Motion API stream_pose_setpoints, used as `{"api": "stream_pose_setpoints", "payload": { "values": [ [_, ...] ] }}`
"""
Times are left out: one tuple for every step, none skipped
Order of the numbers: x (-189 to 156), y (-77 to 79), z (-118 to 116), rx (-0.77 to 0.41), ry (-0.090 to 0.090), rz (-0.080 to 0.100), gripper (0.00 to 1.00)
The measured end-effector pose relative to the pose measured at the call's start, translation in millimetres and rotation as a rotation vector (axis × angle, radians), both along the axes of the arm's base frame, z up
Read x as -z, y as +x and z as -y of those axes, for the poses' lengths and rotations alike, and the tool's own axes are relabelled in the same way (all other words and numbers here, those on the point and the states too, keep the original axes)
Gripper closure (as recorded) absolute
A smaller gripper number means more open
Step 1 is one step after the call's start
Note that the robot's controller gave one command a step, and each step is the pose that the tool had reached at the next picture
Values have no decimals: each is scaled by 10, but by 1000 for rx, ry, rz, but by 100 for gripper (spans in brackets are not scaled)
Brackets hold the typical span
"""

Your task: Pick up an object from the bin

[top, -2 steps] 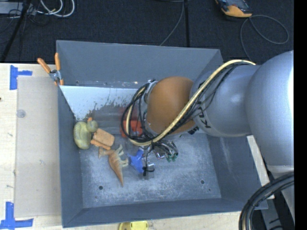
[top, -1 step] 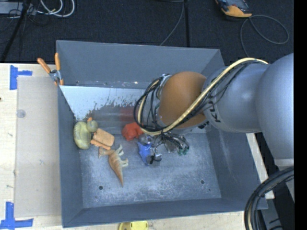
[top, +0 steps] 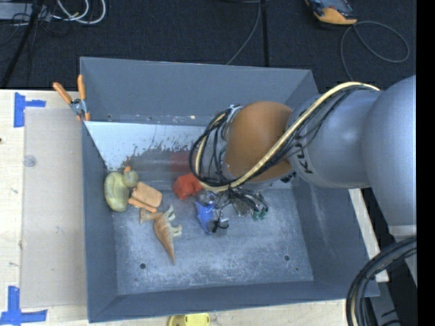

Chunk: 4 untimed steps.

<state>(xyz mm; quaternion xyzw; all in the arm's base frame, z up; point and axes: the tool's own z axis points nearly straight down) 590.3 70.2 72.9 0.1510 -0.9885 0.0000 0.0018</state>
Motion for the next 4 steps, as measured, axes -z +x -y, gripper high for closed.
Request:
{"api": "stream_pose_setpoints", "payload": {
  "values": [
    [-51, -9, 0, 1, 1, -1, 100],
    [-235, -26, -3, 1, 0, -7, 100],
    [-449, -20, -7, 2, 0, -4, 100],
    [-640, -22, -10, 3, 0, -6, 100]
  ]
}}
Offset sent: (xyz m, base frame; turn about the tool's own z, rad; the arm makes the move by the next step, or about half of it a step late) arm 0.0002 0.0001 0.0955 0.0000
